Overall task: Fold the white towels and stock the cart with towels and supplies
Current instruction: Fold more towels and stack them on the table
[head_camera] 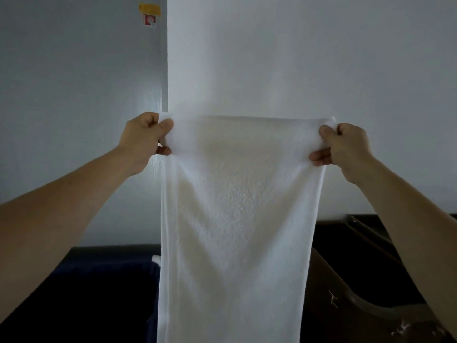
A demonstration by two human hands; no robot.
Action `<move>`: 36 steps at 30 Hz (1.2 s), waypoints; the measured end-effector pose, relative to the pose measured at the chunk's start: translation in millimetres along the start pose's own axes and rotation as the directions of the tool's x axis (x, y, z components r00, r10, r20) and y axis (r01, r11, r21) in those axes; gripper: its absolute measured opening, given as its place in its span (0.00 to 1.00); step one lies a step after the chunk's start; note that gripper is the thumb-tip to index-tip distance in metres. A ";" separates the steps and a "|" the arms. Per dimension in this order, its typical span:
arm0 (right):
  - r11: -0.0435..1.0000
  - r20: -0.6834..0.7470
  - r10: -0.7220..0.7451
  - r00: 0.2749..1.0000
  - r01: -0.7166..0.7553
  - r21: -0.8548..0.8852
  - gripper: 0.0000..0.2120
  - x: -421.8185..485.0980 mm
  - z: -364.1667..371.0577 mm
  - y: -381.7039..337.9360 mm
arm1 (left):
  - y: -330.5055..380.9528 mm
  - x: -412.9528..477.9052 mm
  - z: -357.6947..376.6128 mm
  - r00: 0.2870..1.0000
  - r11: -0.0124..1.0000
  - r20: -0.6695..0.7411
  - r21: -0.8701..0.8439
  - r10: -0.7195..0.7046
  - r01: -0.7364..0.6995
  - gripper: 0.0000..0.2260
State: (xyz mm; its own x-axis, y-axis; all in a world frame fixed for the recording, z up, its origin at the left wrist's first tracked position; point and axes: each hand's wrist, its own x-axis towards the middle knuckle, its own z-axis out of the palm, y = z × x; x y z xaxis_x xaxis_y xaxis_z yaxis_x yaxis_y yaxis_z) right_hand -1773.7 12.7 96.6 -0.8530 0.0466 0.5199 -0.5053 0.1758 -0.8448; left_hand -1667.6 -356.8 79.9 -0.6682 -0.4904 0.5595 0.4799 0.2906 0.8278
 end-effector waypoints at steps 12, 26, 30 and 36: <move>0.991 -0.033 -0.053 0.998 0.057 0.121 0.09 46.3 30.7 24.4 | -23.0 53.4 45.6 0.978 0.992 -0.207 0.124 0.012 0.014 0.07; 0.940 -0.032 -0.253 0.967 0.254 0.226 0.08 25.5 -13.0 -15.3 | 61.4 -0.4 27.6 0.968 0.988 -0.198 0.027 0.155 -0.153 0.08; 0.962 -0.012 -0.227 0.974 0.227 0.152 0.07 -38.1 -34.8 -5.2 | 59.4 -65.7 2.8 0.989 0.997 -0.129 -0.029 0.070 -0.074 0.09; 0.999 0.058 -0.001 0.998 -0.001 0.048 0.07 -150.9 -67.2 29.3 | 32.6 -190.4 -38.3 0.975 0.976 0.046 -0.031 -0.216 0.218 0.05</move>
State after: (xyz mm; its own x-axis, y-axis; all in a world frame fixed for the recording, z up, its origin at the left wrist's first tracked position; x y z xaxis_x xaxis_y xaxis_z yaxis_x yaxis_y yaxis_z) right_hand -1651.0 76.9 1.9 -0.8584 -0.0106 0.5128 -0.5098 0.1281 -0.8507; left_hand -1503.0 -285.4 -1.2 -0.7815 -0.5033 0.3687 0.3402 0.1516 0.9280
